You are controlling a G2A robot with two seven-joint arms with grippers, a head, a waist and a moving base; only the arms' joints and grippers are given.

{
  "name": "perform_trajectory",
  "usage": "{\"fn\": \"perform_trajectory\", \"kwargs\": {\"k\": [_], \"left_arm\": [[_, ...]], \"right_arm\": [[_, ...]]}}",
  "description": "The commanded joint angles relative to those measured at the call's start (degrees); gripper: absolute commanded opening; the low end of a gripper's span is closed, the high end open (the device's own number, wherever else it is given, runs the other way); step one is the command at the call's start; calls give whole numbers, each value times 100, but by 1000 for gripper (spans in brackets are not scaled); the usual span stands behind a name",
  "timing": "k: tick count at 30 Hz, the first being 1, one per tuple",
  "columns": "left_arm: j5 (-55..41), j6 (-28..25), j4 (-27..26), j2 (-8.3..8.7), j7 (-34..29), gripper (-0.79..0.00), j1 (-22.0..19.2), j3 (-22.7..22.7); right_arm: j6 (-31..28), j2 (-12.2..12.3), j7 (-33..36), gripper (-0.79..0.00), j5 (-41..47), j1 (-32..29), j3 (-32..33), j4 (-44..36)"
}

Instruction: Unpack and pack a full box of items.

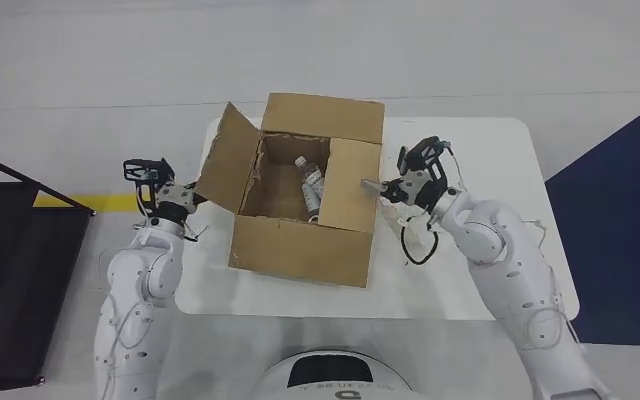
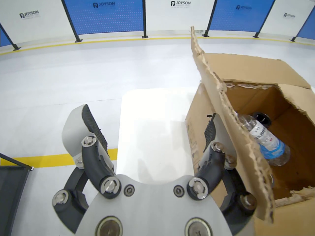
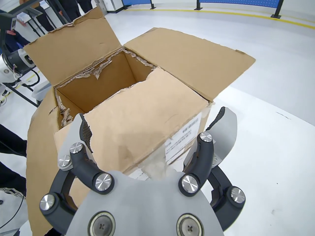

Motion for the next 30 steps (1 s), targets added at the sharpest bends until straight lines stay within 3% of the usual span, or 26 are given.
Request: {"fn": "perform_trajectory", "kwargs": {"k": [1,17,25,30], "left_arm": [[142,28,-32,0,-67,0,-24,144],[1203,539,966,-3,-315,0,-752,917],[616,230,426,13,47,0,-520,844],[968,149,314,38,-95,0,-469,985]], "right_arm": [[-45,19,-114,0,74,-131,142,16],[-467,114,-843,0,620,-960,914,188],[-542,117,-900,0,669,-999,928,195],[-563,116,-906,0,675,-975,903,206]]}}
